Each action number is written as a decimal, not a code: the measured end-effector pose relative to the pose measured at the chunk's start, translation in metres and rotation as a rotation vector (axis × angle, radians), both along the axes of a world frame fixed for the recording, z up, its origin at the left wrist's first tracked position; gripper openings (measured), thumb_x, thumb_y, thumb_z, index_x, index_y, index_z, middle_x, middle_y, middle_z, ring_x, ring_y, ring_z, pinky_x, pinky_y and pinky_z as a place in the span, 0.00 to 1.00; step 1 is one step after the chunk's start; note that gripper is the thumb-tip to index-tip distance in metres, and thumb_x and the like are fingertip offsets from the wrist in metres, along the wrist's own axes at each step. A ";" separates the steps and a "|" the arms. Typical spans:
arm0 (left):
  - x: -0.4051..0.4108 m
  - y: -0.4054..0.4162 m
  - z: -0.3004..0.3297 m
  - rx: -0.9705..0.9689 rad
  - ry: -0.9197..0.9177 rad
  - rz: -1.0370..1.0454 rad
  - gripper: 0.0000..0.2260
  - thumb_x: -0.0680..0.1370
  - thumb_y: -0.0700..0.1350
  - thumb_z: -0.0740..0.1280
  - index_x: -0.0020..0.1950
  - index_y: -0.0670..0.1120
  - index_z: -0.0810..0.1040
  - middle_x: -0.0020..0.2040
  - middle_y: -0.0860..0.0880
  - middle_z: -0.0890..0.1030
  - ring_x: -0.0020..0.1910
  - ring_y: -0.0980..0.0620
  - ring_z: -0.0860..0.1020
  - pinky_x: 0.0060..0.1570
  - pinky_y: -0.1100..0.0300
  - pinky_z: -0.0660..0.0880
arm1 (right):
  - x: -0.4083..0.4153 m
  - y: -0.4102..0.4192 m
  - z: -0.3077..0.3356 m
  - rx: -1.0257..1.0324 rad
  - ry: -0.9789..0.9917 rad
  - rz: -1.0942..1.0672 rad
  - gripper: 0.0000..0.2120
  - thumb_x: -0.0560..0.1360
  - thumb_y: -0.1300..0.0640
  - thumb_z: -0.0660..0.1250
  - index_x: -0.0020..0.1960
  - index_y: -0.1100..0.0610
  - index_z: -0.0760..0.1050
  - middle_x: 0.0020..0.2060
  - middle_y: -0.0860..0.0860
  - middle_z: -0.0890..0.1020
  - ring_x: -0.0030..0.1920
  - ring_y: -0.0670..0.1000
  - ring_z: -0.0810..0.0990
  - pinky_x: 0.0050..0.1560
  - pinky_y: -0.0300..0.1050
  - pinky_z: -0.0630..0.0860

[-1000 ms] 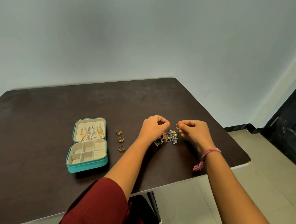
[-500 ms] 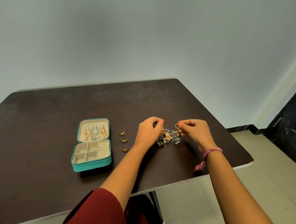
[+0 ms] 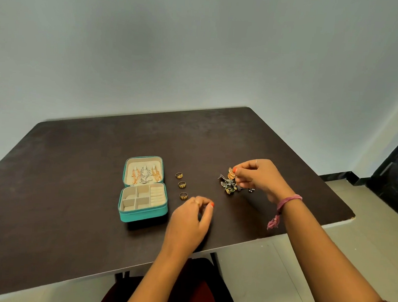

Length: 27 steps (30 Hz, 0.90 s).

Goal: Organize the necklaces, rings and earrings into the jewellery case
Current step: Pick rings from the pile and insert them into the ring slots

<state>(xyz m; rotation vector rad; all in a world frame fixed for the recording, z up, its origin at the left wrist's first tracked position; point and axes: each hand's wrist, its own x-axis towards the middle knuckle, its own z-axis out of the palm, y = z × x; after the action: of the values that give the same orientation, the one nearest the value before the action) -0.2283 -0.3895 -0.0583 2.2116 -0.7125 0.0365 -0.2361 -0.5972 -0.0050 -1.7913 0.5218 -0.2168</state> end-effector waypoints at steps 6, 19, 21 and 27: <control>-0.008 0.035 -0.009 0.162 -0.150 0.052 0.10 0.80 0.53 0.59 0.45 0.51 0.78 0.36 0.54 0.77 0.37 0.56 0.74 0.39 0.60 0.71 | 0.007 0.043 0.005 -0.009 0.103 0.194 0.02 0.73 0.63 0.70 0.45 0.61 0.82 0.38 0.55 0.84 0.36 0.46 0.82 0.38 0.37 0.80; -0.012 0.047 -0.016 0.146 -0.242 0.072 0.10 0.76 0.52 0.60 0.37 0.51 0.74 0.29 0.55 0.70 0.31 0.56 0.69 0.32 0.60 0.67 | 0.016 0.097 -0.029 -0.271 0.178 0.296 0.04 0.73 0.59 0.70 0.46 0.58 0.83 0.43 0.55 0.85 0.40 0.48 0.83 0.39 0.37 0.80; -0.012 0.047 -0.016 0.149 -0.237 0.069 0.10 0.77 0.51 0.60 0.37 0.51 0.74 0.30 0.55 0.70 0.31 0.57 0.69 0.32 0.59 0.68 | 0.015 0.099 -0.030 -0.283 0.184 0.297 0.04 0.74 0.58 0.70 0.46 0.56 0.83 0.42 0.55 0.85 0.41 0.49 0.83 0.39 0.37 0.80; -0.014 0.050 -0.012 0.116 -0.157 0.044 0.08 0.78 0.50 0.62 0.41 0.53 0.76 0.31 0.55 0.71 0.34 0.56 0.71 0.35 0.65 0.65 | 0.015 0.064 -0.015 -0.236 -0.138 0.059 0.05 0.75 0.61 0.67 0.45 0.54 0.81 0.35 0.53 0.83 0.33 0.45 0.80 0.30 0.33 0.72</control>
<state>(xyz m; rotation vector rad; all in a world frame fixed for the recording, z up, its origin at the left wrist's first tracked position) -0.2419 -0.3392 -0.0702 2.3543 -0.7682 0.1981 -0.2213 -0.5334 -0.0204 -2.0007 0.3554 -0.3704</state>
